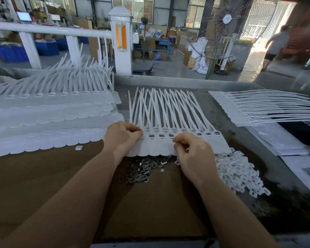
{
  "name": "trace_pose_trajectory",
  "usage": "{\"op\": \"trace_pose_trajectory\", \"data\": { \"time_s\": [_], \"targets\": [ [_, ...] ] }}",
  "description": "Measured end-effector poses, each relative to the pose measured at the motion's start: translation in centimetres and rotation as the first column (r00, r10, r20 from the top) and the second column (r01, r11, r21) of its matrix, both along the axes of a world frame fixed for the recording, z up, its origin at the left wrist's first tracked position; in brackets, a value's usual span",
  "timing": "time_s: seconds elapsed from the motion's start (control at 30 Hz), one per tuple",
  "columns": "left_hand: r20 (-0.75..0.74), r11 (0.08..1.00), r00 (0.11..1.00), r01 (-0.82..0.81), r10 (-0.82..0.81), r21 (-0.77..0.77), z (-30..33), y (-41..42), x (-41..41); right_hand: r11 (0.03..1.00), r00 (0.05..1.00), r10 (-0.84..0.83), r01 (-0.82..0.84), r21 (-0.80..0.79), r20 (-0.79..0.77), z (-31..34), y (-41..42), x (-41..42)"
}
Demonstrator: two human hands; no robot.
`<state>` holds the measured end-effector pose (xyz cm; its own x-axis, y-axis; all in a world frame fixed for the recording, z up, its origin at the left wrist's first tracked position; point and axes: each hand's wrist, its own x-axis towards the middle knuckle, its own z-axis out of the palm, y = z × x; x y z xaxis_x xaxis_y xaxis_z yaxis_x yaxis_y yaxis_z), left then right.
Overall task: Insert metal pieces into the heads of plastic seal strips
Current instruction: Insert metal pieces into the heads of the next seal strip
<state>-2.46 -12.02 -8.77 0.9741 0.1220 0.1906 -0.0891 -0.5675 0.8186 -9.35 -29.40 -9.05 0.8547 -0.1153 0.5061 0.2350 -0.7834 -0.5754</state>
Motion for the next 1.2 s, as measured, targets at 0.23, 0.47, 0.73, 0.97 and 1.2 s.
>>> {"op": "trace_pose_trajectory", "data": {
  "time_s": [0.23,0.47,0.73,0.97,1.2],
  "targets": [
    [-0.011,1.0,1.0,0.001,-0.001,0.008,0.0,0.1,-0.1,1.0,1.0,0.005,-0.005,0.003,0.008,0.0,0.1,0.1],
    [0.011,0.994,0.999,0.032,-0.034,0.105,0.4,0.1,-0.5,1.0,1.0,0.011,-0.012,0.004,0.012,-0.1,0.0,0.1],
    [0.052,0.983,0.993,0.101,-0.11,0.151,0.3,0.4,-0.4,1.0,1.0,0.012,-0.012,0.011,0.001,0.0,0.0,0.0],
    [0.093,0.951,0.987,0.097,-0.129,0.292,0.3,0.5,-0.5,1.0,1.0,0.01,-0.01,0.024,0.0,0.0,0.0,0.0],
    [0.098,0.869,0.985,0.075,-0.14,0.49,1.0,0.1,-1.1,1.0,1.0,-0.005,0.005,0.015,-0.015,0.1,-0.1,0.0]
  ]
}}
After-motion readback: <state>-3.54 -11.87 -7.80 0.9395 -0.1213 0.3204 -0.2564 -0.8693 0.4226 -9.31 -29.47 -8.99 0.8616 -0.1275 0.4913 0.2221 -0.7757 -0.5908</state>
